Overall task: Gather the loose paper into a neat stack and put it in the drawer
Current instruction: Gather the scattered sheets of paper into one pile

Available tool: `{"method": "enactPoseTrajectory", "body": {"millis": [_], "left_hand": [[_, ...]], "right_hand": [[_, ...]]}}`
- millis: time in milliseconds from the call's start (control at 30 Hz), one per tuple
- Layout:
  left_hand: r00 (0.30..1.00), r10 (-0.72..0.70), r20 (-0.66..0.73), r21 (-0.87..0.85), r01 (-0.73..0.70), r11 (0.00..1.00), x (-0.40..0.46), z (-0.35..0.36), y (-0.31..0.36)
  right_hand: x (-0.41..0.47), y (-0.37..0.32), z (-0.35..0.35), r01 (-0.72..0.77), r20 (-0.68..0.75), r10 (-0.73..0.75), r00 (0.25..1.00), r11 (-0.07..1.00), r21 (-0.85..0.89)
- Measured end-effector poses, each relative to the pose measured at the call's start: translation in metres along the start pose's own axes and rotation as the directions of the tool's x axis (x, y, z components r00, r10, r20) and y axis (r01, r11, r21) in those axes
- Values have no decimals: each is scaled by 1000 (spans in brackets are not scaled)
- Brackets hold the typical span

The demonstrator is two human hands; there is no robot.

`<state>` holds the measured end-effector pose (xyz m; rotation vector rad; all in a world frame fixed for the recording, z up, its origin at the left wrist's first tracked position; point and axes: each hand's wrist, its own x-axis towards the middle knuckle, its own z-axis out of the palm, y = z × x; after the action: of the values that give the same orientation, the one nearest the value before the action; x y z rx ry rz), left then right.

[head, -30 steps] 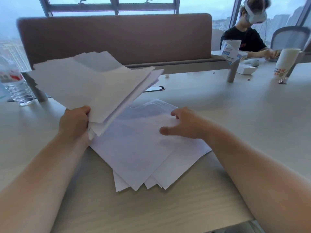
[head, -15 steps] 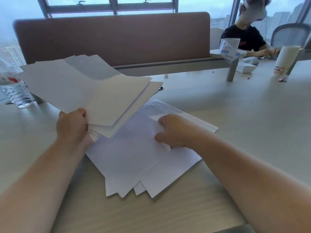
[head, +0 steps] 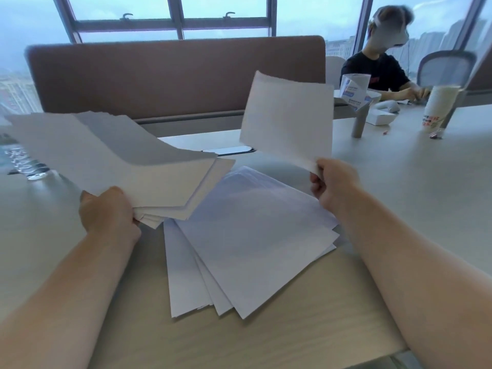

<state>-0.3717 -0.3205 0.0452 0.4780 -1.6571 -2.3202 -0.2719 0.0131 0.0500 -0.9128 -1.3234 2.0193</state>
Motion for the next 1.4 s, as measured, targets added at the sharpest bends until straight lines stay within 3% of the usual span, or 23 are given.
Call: {"method": "enactPoseTrajectory", "body": {"millis": [100, 267, 433, 500, 567, 667, 767, 833, 933, 1033, 1067, 1100, 1167, 1200, 1233, 1267, 1400], "left_hand": [[994, 54, 100, 44, -58, 997, -6, 6, 0], [926, 38, 376, 208, -124, 970, -13, 17, -7], [829, -66, 556, 296, -123, 947, -35, 19, -9], [824, -68, 562, 280, -112, 953, -41, 19, -7], [837, -54, 545, 249, -100, 963, -45, 18, -4], [770, -113, 628, 132, 38, 991, -52, 18, -5], [739, -187, 647, 178, 92, 980, -53, 20, -9], [763, -217, 609, 260, 66, 963, -48, 19, -10], [808, -173, 564, 252, 31, 967, -40, 19, -6], [868, -52, 493, 159, -31, 987, -33, 16, 2], [884, -36, 466, 112, -18, 994, -31, 15, 3], [899, -26, 437, 63, -2, 998, -28, 14, 3], [925, -14, 380, -2, 16, 1000, -23, 13, 2], [935, -20, 354, -23, 30, 999, -21, 13, 1], [944, -25, 329, -50, 44, 998, -19, 13, 1], [952, -30, 303, -79, 56, 995, -14, 13, -1], [971, -40, 234, -95, 64, 993, -5, 13, -4]], "right_hand": [[-7, -1, 4, -7, 62, 9, 998, 999, -35], [-26, 8, 18, 212, 212, -149, 966, 925, -316], [-43, 22, 31, 213, 323, -72, 944, 878, -429], [-43, 24, 30, 260, 377, -65, 924, 829, -496], [-41, 23, 27, 328, 432, -117, 894, 828, -454], [-45, 21, 24, 452, 525, -210, 825, 803, -388], [-45, 25, 24, 569, 587, -295, 754, 740, -359], [-45, 26, 23, 599, 592, -335, 733, 730, -329], [-43, 22, 25, 549, 546, -350, 761, 796, -255], [-38, 17, 26, 381, 432, -253, 866, 893, -240], [-34, 17, 23, 373, 409, -224, 884, 866, -333], [-30, 16, 20, 409, 405, -210, 890, 761, -504], [-26, 17, 13, 442, 429, -114, 896, 314, -840], [-29, 17, 12, 428, 424, -59, 904, 92, -899], [-33, 17, 11, 421, 422, -21, 906, -41, -906], [-38, 16, 12, 419, 421, 2, 907, -93, -903], [-50, 10, 15, 411, 407, 58, 912, -112, -905]]}}
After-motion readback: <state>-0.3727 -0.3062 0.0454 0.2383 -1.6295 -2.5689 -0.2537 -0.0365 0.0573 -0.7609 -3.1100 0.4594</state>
